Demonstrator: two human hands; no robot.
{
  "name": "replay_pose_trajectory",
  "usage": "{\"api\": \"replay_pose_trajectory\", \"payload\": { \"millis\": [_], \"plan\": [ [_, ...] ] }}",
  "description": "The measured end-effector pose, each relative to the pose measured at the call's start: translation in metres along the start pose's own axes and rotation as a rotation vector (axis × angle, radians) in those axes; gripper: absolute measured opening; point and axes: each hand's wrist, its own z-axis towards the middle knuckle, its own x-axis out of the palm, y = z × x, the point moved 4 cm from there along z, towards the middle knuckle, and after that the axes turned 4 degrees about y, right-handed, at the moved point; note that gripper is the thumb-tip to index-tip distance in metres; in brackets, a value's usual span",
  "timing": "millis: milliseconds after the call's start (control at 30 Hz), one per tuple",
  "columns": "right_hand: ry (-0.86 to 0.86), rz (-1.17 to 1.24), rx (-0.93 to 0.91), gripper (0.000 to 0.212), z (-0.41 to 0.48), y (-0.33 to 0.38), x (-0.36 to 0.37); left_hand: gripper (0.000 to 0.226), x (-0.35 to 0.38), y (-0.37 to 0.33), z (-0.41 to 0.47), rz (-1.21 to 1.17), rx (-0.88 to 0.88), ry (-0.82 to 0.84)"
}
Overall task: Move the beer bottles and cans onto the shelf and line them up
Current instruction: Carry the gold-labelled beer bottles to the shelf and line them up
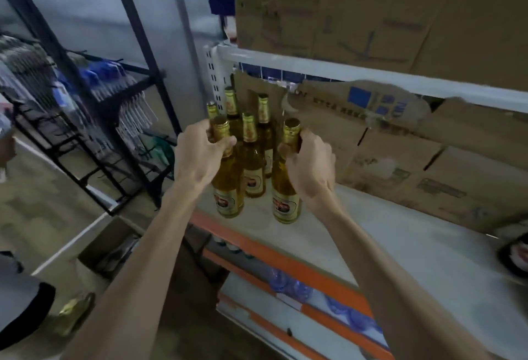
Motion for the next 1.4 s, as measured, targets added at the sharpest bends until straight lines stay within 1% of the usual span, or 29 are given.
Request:
{"api": "replay_pose_trajectory", "payload": {
  "millis": [167, 333, 467, 600, 733, 867, 933, 1067, 1233, 1300, 1400],
  "plan": [
    [-0.010, -0.031, 0.069, 0.019, 0.017, 0.026, 0.050, 0.008, -0.019, 0.050, 0.042, -0.035, -0.005, 0.062],
    [-0.088, -0.094, 0.123, 0.020, 0.016, 0.051, 0.090, 0.012, -0.034, 0.096, 0.077, -0.075, 0.040, 0.157],
    [-0.157, -0.065, 0.214, 0.020, 0.011, 0.063, 0.116, 0.015, -0.038, 0.115, 0.095, -0.130, 0.074, 0.261],
    [-0.212, -0.007, 0.302, 0.020, 0.004, 0.068, 0.135, 0.016, -0.038, 0.125, 0.100, -0.119, 0.112, 0.296],
    [-0.261, 0.030, 0.349, 0.018, -0.003, 0.070, 0.150, 0.018, -0.031, 0.139, 0.101, -0.075, 0.082, 0.328],
    [-0.323, 0.063, 0.416, 0.013, -0.006, 0.066, 0.161, 0.018, -0.026, 0.142, 0.099, -0.145, 0.090, 0.377],
    [-0.345, 0.054, 0.430, 0.009, -0.007, 0.067, 0.162, 0.018, -0.025, 0.139, 0.098, -0.139, 0.084, 0.395],
    [-0.346, 0.036, 0.433, 0.009, -0.009, 0.070, 0.165, 0.017, -0.019, 0.134, 0.095, -0.066, 0.116, 0.409],
    [-0.329, 0.032, 0.428, 0.008, -0.009, 0.067, 0.167, 0.018, -0.019, 0.143, 0.098, -0.113, 0.076, 0.397],
    [-0.313, 0.022, 0.417, 0.007, -0.008, 0.066, 0.167, 0.016, -0.020, 0.145, 0.099, -0.115, 0.079, 0.396],
    [-0.292, 0.008, 0.382, 0.011, -0.006, 0.063, 0.167, 0.012, -0.021, 0.145, 0.100, -0.113, 0.095, 0.398]
  ]
}}
